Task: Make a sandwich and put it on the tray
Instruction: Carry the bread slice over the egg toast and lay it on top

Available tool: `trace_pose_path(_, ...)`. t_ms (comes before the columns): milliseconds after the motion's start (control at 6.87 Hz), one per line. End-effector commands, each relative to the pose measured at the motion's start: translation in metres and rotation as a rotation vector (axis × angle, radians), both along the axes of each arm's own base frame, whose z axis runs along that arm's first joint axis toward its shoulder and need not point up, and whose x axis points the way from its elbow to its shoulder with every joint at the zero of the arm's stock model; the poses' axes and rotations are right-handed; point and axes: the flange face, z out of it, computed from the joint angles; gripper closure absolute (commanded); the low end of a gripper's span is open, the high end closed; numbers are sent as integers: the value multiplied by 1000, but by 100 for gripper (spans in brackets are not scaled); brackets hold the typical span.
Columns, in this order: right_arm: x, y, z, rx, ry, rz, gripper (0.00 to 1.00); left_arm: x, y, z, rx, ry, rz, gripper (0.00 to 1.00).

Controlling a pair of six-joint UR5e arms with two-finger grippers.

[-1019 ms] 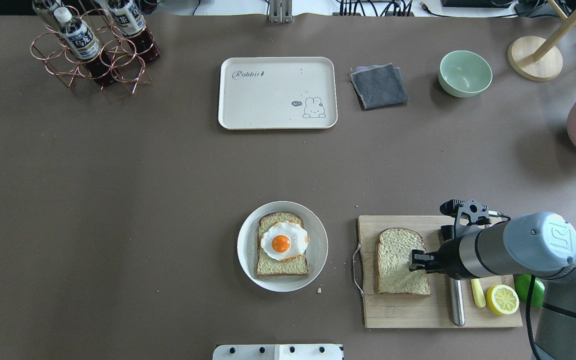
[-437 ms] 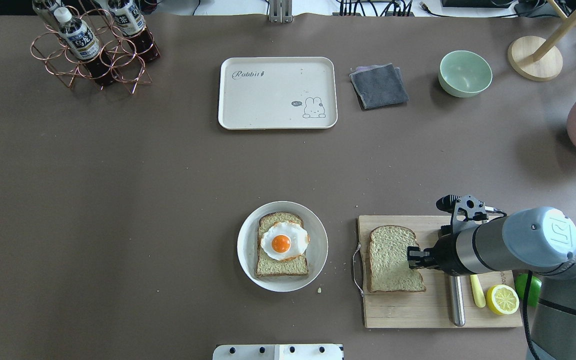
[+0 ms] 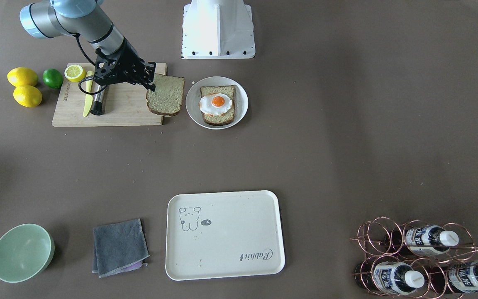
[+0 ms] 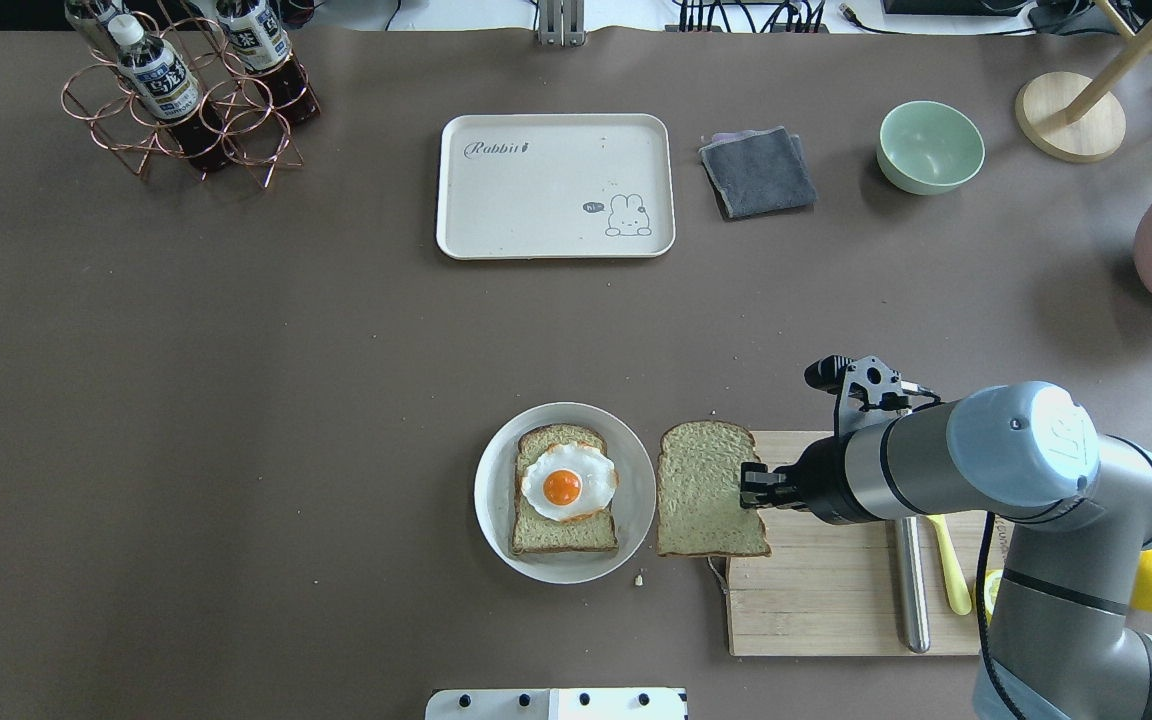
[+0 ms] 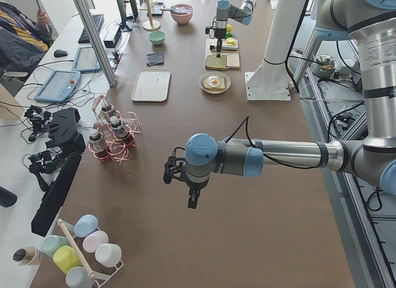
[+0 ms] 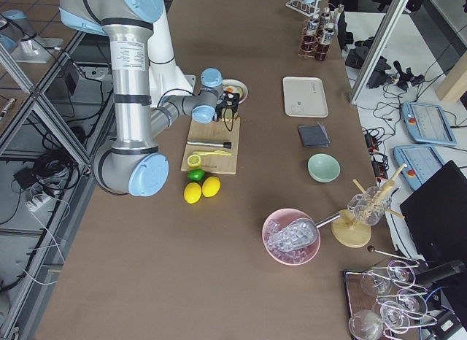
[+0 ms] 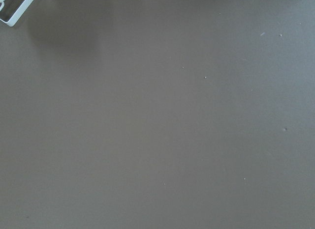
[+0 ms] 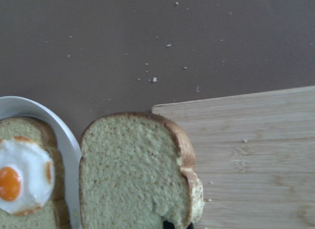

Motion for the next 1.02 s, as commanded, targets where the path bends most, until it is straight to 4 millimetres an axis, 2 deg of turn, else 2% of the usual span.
trace_pose_path(0,-50,-16,-55,4,-78,2,100,0,0,1,-2,0,0,3)
trace_pose_path(146,-76,-19,-78,9,-103,-10,100,0,1,1,-2,0,0,3)
trace_pose_path(437,-96,-2,-88,18,-117,-56,100,0,1,0,-1,0,0,3)
trace_pose_path(873,-106,-7,-70,10,-100,-54,100,0,4,1,-4,0,0,3)
